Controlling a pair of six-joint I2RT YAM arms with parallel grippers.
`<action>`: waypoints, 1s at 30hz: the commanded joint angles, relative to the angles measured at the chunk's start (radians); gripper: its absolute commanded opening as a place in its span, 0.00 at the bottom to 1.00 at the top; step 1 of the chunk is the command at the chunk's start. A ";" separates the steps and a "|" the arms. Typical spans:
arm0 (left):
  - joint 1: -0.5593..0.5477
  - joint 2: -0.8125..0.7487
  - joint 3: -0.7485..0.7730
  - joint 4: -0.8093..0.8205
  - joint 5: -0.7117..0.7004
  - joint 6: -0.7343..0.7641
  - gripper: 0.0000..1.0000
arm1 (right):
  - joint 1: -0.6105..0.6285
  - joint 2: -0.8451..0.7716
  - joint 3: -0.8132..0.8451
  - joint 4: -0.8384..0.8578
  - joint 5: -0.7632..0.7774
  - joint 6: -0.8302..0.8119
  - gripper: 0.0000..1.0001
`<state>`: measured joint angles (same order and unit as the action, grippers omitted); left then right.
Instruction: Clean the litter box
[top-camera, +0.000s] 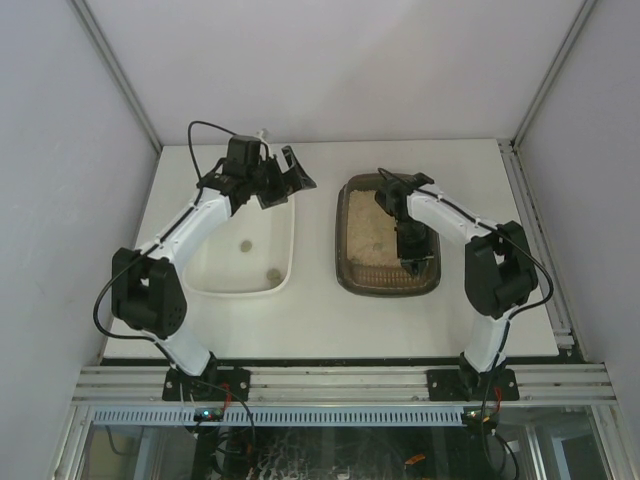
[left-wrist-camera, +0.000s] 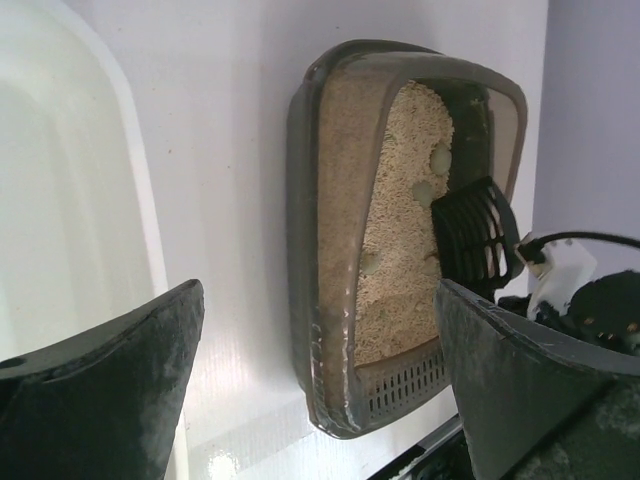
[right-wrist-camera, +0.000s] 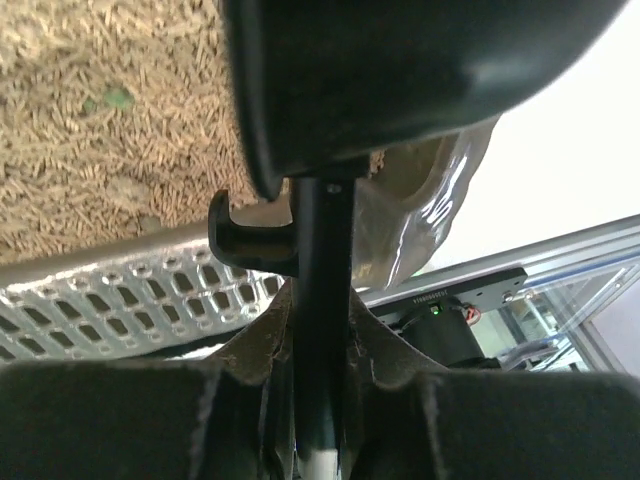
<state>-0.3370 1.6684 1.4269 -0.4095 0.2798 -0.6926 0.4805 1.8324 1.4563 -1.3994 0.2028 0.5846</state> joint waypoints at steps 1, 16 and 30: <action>0.009 -0.075 -0.041 0.015 -0.025 0.047 1.00 | -0.053 0.020 0.072 0.008 -0.022 -0.042 0.00; 0.020 -0.071 -0.051 0.024 -0.009 0.044 1.00 | -0.050 0.153 0.167 0.071 -0.164 -0.070 0.00; 0.020 -0.041 -0.043 0.015 -0.001 0.043 1.00 | -0.146 0.117 0.024 0.247 -0.552 -0.087 0.00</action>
<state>-0.3202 1.6299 1.3846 -0.4129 0.2665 -0.6628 0.3588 1.9430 1.5394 -1.2377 -0.1314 0.5339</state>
